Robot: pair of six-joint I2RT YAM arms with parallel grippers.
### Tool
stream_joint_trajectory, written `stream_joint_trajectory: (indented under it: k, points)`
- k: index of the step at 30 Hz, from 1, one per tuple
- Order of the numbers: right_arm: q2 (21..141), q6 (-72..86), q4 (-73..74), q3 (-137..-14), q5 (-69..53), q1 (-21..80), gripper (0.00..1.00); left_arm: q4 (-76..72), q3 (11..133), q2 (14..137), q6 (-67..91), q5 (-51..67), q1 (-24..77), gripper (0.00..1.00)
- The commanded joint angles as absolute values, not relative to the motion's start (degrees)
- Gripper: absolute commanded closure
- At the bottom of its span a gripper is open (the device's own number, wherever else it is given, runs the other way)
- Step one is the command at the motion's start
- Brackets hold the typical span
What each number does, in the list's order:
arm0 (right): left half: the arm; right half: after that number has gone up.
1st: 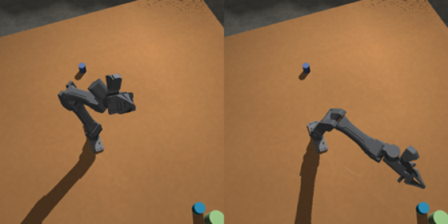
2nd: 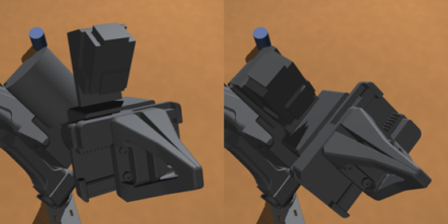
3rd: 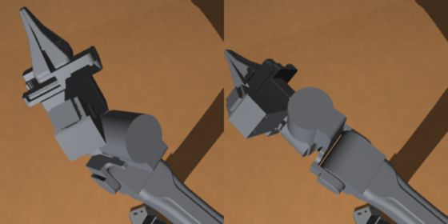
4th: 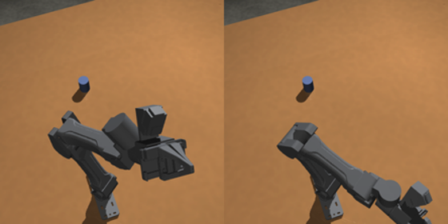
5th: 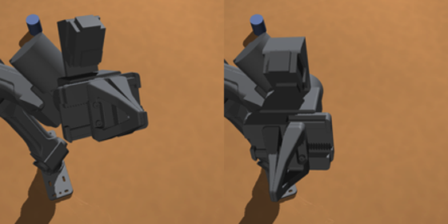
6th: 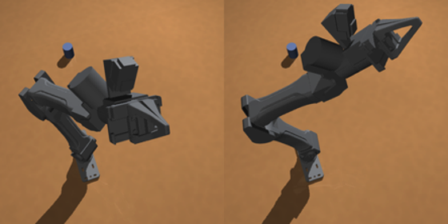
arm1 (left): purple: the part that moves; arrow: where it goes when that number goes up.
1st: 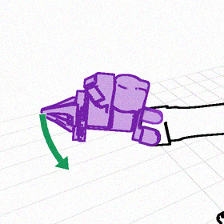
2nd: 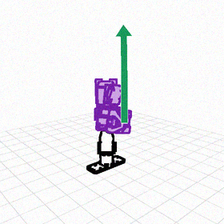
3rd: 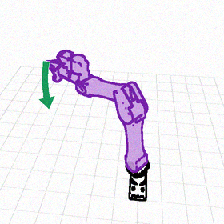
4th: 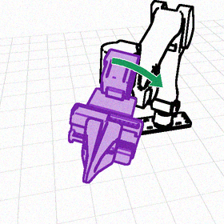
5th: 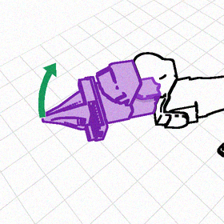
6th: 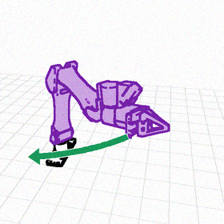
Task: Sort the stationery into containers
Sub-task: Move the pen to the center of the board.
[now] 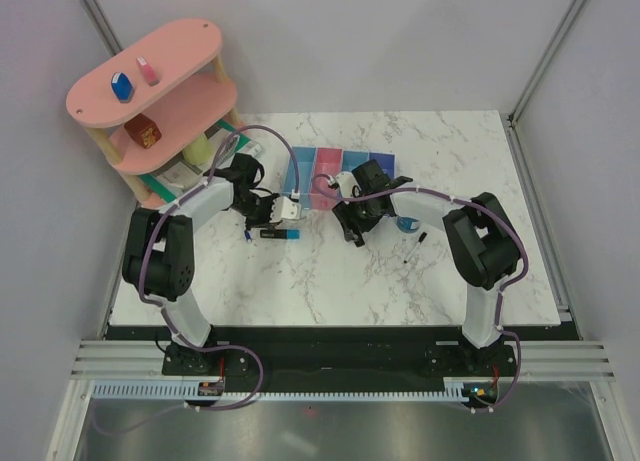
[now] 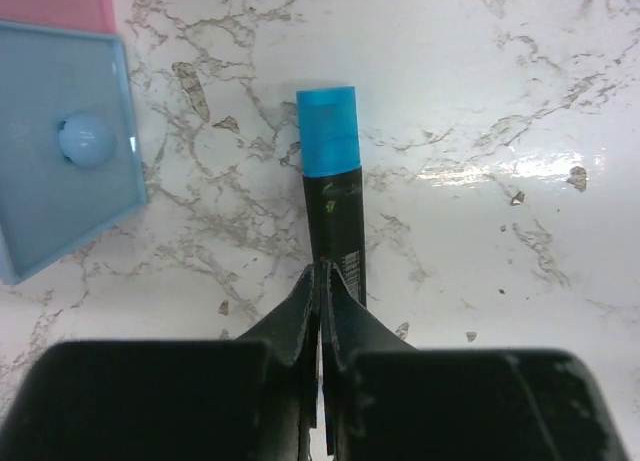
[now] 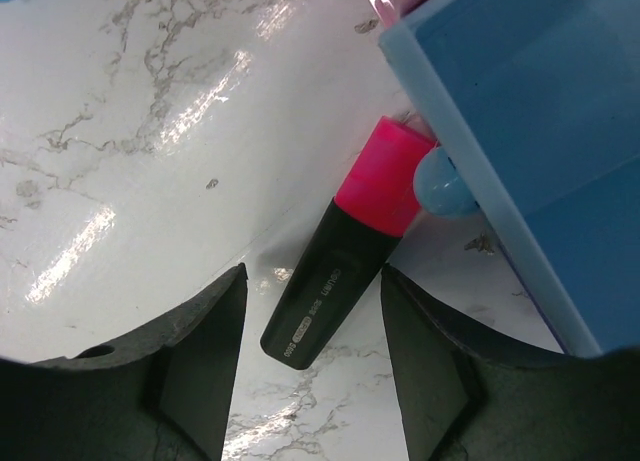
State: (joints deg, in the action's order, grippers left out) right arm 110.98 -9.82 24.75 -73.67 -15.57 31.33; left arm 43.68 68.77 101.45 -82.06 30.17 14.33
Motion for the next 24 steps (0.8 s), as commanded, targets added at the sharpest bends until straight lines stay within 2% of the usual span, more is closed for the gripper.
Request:
stream_joint_trajectory:
  k: [1, 6, 7, 9, 10, 13, 24]
  points:
    - [111.98, -7.74, 22.06, -74.45, -12.57, 31.20, 0.36, 46.49, 68.03, 101.68, -78.33, 31.29, 15.03, 0.97]
    - [110.92, -8.26, 22.06, -73.57, -11.34, 31.20, 0.36, 46.23, 67.06, 103.71, -77.43, 29.36, 16.17, 0.82]
    - [110.92, -8.26, 22.06, -73.48, -11.34, 31.20, 0.36, 46.14, 67.06, 103.54, -77.08, 29.44, 16.17, 0.72]
    - [111.09, -8.26, 21.97, -73.39, -11.42, 31.29, 0.36, 46.05, 67.41, 103.19, -76.99, 29.53, 16.08, 0.66]
    - [111.44, -8.09, 22.06, -73.39, -11.34, 31.29, 0.36, 45.97, 67.50, 102.84, -77.34, 29.62, 16.08, 0.58]
    - [111.97, -7.82, 22.06, -73.74, -11.43, 31.38, 0.36, 45.97, 67.67, 103.27, -77.69, 29.97, 16.17, 0.50]
    - [111.62, -8.09, 21.97, -72.86, -10.55, 31.99, 0.37, 42.36, 67.59, 103.99, -75.50, 28.82, 16.17, 0.49]
